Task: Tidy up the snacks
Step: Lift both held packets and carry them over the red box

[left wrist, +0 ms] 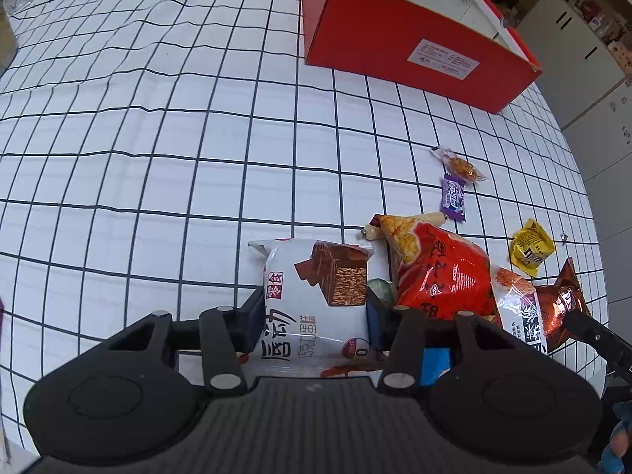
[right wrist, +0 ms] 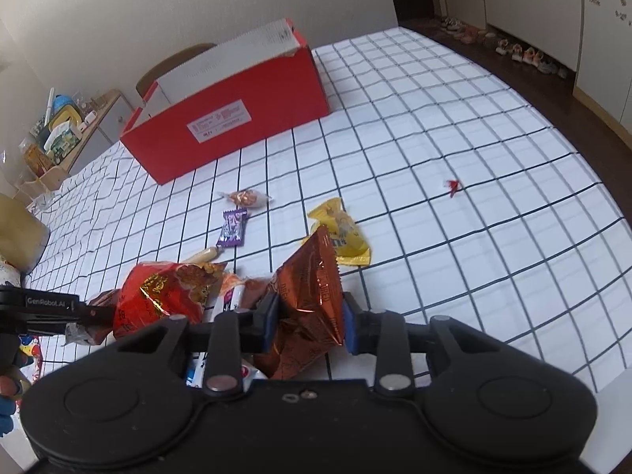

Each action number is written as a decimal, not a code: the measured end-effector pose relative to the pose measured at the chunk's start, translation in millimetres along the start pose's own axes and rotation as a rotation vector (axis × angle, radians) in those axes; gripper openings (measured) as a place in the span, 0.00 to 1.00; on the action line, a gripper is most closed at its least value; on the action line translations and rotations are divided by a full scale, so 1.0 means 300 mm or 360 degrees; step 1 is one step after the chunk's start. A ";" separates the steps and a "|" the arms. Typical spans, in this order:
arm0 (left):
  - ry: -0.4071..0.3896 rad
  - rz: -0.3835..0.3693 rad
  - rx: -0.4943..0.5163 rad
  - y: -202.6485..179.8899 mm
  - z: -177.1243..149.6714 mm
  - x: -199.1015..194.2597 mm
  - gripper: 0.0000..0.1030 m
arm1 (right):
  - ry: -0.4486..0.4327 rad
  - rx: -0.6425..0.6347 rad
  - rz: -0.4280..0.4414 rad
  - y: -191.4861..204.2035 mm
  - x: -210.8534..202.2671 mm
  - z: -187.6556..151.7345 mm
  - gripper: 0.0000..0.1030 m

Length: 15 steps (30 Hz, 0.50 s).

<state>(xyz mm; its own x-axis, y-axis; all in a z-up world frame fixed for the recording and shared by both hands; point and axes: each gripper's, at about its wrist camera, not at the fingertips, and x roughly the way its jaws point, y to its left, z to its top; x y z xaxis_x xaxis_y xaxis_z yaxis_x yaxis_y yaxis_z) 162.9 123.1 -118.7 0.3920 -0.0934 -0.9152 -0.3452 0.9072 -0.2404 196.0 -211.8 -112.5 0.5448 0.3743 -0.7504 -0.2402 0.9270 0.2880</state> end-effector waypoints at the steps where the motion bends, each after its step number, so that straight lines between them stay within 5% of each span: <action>1: -0.0010 -0.0001 -0.0006 0.004 -0.005 -0.011 0.47 | -0.0013 -0.0013 -0.0010 0.002 -0.008 -0.001 0.29; 15: -0.0152 -0.0071 -0.0030 0.008 -0.024 -0.179 0.47 | -0.0205 -0.0095 -0.0051 0.032 -0.153 0.016 0.27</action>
<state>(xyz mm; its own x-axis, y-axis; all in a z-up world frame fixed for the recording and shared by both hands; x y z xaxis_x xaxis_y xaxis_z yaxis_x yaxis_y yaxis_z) 134.8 127.4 -72.4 0.4867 -0.0933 -0.8686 -0.3410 0.8951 -0.2872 172.5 -219.9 -72.3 0.6507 0.3481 -0.6748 -0.2662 0.9369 0.2267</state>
